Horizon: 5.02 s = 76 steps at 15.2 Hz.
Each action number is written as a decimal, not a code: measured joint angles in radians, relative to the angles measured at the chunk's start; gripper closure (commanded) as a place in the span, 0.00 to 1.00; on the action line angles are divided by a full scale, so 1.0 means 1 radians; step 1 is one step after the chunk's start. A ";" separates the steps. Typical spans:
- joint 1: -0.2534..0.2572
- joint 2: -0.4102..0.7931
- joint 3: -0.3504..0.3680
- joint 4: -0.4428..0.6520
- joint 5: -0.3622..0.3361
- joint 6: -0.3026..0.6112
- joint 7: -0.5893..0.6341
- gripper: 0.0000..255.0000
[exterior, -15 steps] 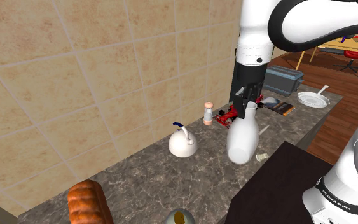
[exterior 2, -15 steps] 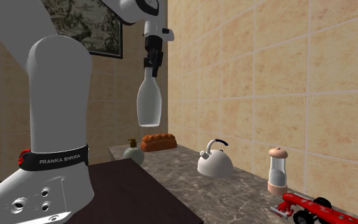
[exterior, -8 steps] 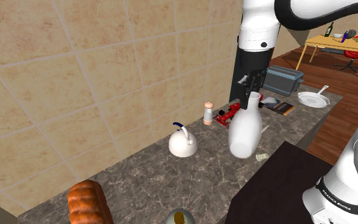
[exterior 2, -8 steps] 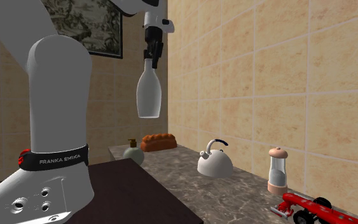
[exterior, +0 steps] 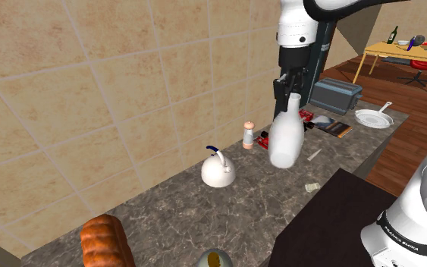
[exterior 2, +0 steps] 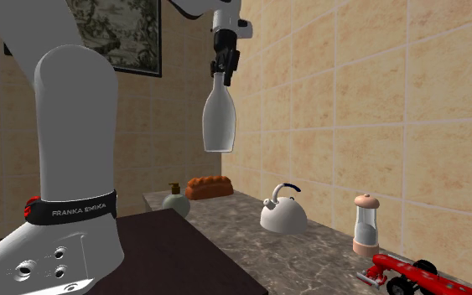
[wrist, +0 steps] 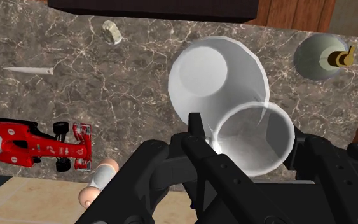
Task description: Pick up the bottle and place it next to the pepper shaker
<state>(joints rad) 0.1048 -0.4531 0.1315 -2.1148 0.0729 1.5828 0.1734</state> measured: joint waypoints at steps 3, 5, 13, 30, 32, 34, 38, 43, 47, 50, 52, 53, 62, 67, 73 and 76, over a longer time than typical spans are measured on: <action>-0.025 0.071 -0.040 0.048 -0.028 0.020 -0.057 1.00; -0.042 0.116 -0.066 0.092 -0.044 0.021 -0.095 1.00; -0.100 0.339 -0.150 0.321 -0.079 0.013 -0.229 1.00; -0.173 0.647 -0.218 0.594 -0.072 0.049 -0.370 1.00; -0.172 0.645 -0.217 0.565 -0.073 0.075 -0.370 1.00; -0.172 0.645 -0.217 0.539 -0.073 0.102 -0.369 1.00; -0.171 0.642 -0.217 0.481 -0.073 0.157 -0.368 1.00; -0.171 0.648 -0.216 0.419 -0.072 0.225 -0.367 1.00; -0.172 0.657 -0.217 0.380 -0.072 0.273 -0.370 1.00; -0.172 0.669 -0.217 0.355 -0.071 0.309 -0.369 1.00; -0.172 0.676 -0.216 0.338 -0.070 0.333 -0.369 1.00; -0.172 0.679 -0.216 0.331 -0.070 0.344 -0.369 1.00; -0.174 0.723 -0.215 0.263 -0.066 0.456 -0.371 1.00; -0.173 0.748 -0.214 0.227 -0.063 0.517 -0.371 1.00; -0.174 0.793 -0.212 0.207 -0.059 0.582 -0.372 1.00; -0.174 0.814 -0.211 0.194 -0.057 0.615 -0.373 1.00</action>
<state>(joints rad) -0.0696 0.3606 -0.0797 -1.9208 0.0156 2.1975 -0.1993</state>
